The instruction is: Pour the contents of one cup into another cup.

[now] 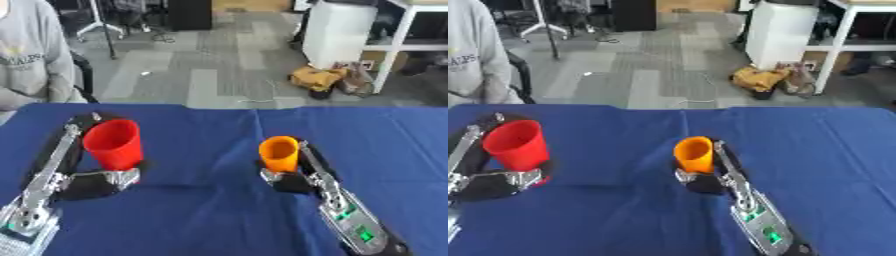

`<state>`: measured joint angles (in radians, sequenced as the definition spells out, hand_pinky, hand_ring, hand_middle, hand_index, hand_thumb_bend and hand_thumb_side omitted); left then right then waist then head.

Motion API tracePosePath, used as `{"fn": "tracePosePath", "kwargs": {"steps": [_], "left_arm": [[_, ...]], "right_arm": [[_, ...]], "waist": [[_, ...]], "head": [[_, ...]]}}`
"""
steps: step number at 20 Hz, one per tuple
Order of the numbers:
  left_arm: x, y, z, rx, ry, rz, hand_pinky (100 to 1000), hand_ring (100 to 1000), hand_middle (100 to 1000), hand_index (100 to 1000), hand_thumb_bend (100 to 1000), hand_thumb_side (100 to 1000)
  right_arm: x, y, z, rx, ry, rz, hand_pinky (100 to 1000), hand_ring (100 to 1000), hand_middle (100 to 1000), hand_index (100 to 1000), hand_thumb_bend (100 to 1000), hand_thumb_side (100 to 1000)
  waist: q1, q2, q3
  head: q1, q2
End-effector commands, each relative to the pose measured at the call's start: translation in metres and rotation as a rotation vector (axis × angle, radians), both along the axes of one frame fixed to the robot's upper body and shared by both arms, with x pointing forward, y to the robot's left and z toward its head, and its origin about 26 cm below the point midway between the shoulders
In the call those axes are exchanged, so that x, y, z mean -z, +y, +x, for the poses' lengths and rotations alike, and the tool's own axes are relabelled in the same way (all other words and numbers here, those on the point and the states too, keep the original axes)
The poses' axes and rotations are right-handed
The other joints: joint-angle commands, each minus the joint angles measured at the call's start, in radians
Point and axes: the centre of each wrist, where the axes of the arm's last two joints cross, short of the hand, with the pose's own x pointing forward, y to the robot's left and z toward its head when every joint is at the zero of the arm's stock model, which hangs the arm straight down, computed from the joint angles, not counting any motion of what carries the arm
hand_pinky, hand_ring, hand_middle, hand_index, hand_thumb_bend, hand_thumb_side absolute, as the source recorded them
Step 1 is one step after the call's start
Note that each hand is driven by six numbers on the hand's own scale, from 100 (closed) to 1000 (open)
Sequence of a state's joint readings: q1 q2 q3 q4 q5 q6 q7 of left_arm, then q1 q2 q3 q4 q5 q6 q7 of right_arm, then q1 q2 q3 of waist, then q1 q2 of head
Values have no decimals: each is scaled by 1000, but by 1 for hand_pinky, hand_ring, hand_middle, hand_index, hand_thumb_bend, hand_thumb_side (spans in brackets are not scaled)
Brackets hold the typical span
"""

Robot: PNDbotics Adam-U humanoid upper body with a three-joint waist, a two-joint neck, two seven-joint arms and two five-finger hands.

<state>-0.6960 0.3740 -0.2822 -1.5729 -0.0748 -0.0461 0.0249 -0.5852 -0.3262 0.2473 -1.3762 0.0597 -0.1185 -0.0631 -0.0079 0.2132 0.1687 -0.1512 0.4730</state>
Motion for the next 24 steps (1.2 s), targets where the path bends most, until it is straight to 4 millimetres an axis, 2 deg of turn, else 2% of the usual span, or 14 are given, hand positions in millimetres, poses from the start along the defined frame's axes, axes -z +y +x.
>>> {"fn": "tracePosePath", "kwargs": {"steps": [1,6,13,19,24], "left_arm": [[-26,9,-2,7,-55,54,340,327,345,683,614,100],[-40,9,3,30,-51,123,337,324,342,681,621,100],[-54,-6,13,57,-71,187,336,319,337,678,623,100],[-65,-26,20,71,-119,232,339,320,337,678,624,100],[-75,-41,21,73,-183,324,349,325,339,678,626,100]], "right_arm": [[-21,12,-9,-106,-44,-19,436,419,387,539,235,100],[-35,41,-26,-278,-43,-39,439,423,390,541,237,100],[-43,74,-40,-474,-11,-82,442,426,393,544,239,100],[-38,88,-41,-543,17,-122,444,429,395,547,242,100],[-32,91,-40,-556,36,-138,445,430,395,548,248,100]], "waist": [[4,-26,-3],[6,-34,-10],[9,-38,-20],[7,-36,-28],[5,-35,-31]], "head": [[4,2],[9,6],[10,7],[12,6],[15,5]]}}
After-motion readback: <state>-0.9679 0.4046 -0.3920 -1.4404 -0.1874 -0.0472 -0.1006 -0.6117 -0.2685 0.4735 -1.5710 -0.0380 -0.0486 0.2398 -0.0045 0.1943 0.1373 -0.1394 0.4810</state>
